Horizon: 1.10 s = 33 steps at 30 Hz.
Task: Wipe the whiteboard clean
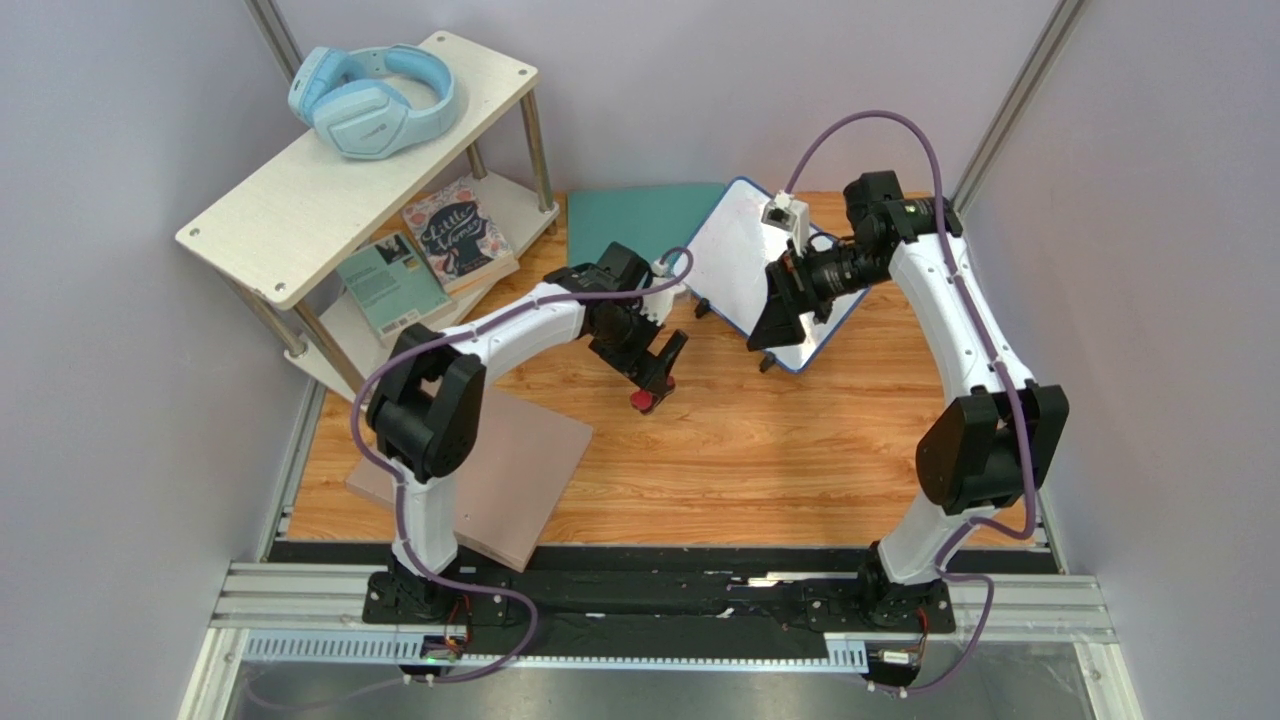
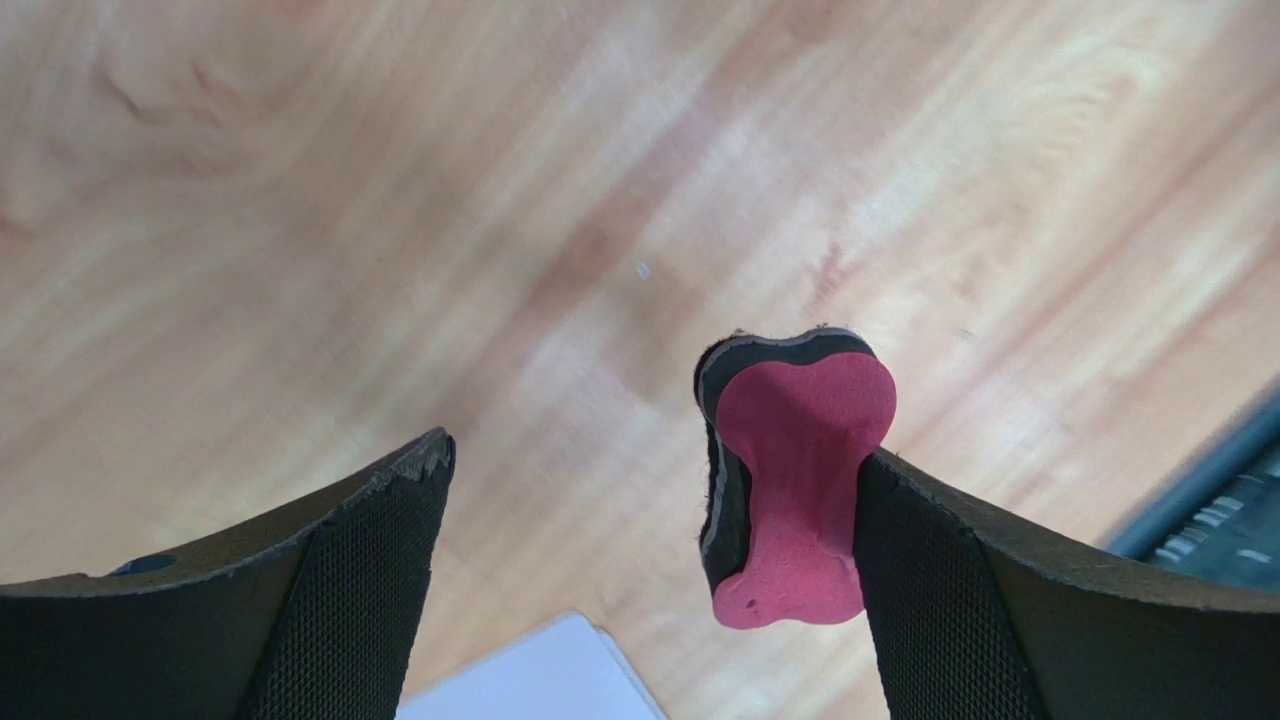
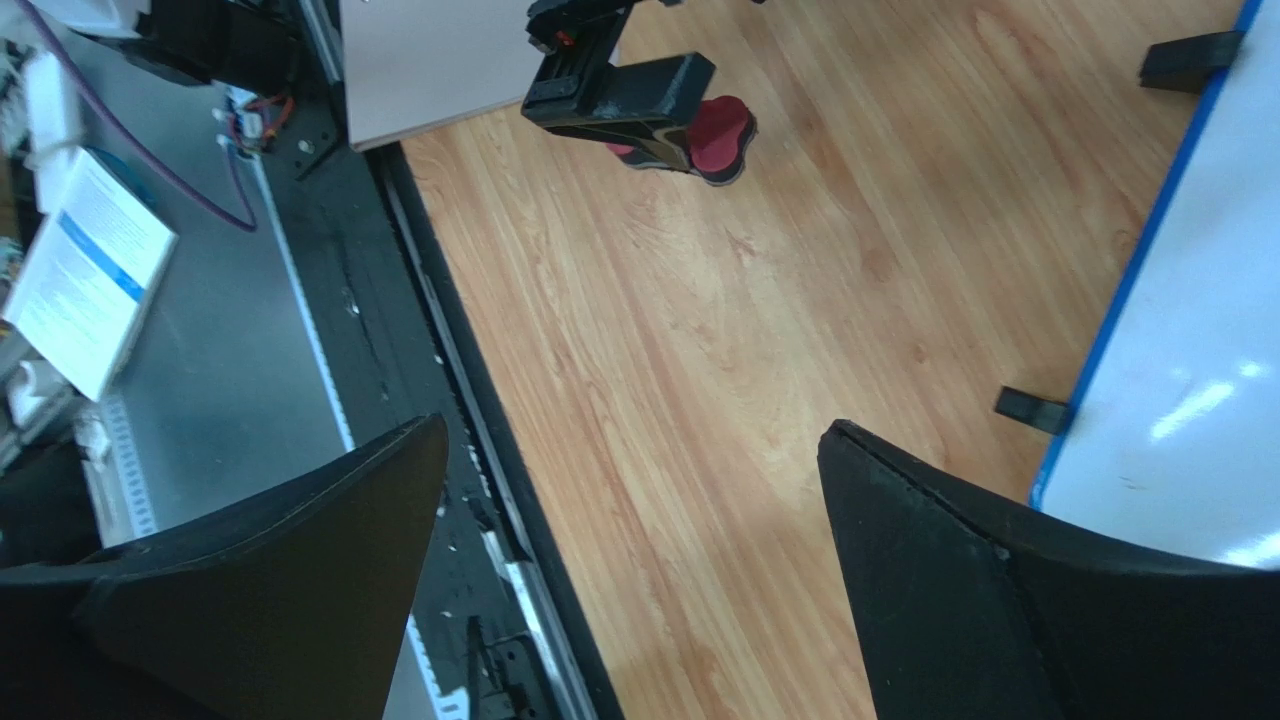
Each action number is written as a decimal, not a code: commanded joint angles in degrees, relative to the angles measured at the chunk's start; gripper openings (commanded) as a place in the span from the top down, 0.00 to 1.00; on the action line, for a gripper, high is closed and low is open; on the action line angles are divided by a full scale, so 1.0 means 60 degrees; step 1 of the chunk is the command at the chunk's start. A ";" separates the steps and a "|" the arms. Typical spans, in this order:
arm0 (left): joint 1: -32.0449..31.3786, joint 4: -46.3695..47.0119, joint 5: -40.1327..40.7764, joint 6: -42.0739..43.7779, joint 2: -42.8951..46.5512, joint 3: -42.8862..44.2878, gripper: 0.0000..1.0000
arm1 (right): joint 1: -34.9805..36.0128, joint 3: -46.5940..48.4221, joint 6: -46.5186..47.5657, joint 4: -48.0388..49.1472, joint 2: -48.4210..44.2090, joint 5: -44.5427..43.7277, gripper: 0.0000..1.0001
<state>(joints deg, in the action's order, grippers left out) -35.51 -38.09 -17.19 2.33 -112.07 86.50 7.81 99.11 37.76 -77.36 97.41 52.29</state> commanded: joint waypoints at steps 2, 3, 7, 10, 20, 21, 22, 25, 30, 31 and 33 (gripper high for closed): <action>0.0556 0.1453 -0.2742 -0.1645 0.1641 -0.0909 0.01 | 0.0381 0.0282 -0.1210 0.0077 0.0536 0.0806 0.19; 0.0614 0.1760 -0.3021 -0.2257 0.1889 -0.1230 0.01 | 0.0455 0.0646 -0.1123 -0.0083 0.1133 0.0850 0.27; 0.0615 0.3561 -0.4747 -0.3779 0.2053 -0.1555 0.01 | 0.1098 0.1687 -0.0800 -0.0742 0.2645 0.0719 0.59; 0.0542 0.4690 -0.5337 -0.4808 0.2009 -0.1731 0.01 | 0.1377 0.2098 -0.0916 -0.0468 0.3450 0.0601 0.65; 0.0176 0.4283 -0.4899 -0.4769 0.1439 -0.1145 0.01 | 0.1642 0.2158 -0.1576 0.0662 0.3981 0.0981 0.66; 0.0176 0.4007 -0.4812 -0.4666 0.1408 -0.1058 0.01 | 0.1642 0.2173 -0.1562 0.0662 0.3966 0.1112 0.66; 0.0190 0.3902 -0.4550 -0.4578 0.1379 -0.1057 0.01 | 0.1642 0.2159 -0.1533 0.0619 0.3951 0.1201 0.66; 0.0190 0.3638 -0.4138 -0.4387 0.1277 -0.1043 0.01 | 0.1657 0.2188 -0.1255 0.0326 0.3820 0.1494 0.66; 0.0307 0.3403 -0.3597 -0.4445 0.1130 -0.1028 0.01 | 0.1700 0.1983 -0.0655 -0.0186 0.3557 0.1319 0.66; 0.0336 0.3389 -0.3493 -0.4489 0.1144 -0.1028 0.01 | 0.1672 0.1939 -0.0581 -0.0289 0.3512 0.1261 0.66; 0.0511 0.3505 -0.3346 -0.4649 0.1174 -0.1086 0.01 | 0.1701 0.1692 -0.0347 -0.0494 0.3410 0.1187 0.66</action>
<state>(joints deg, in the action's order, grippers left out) -33.95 -17.37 -40.23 -25.02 -105.25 78.08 17.58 109.93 31.81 -76.14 122.37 58.61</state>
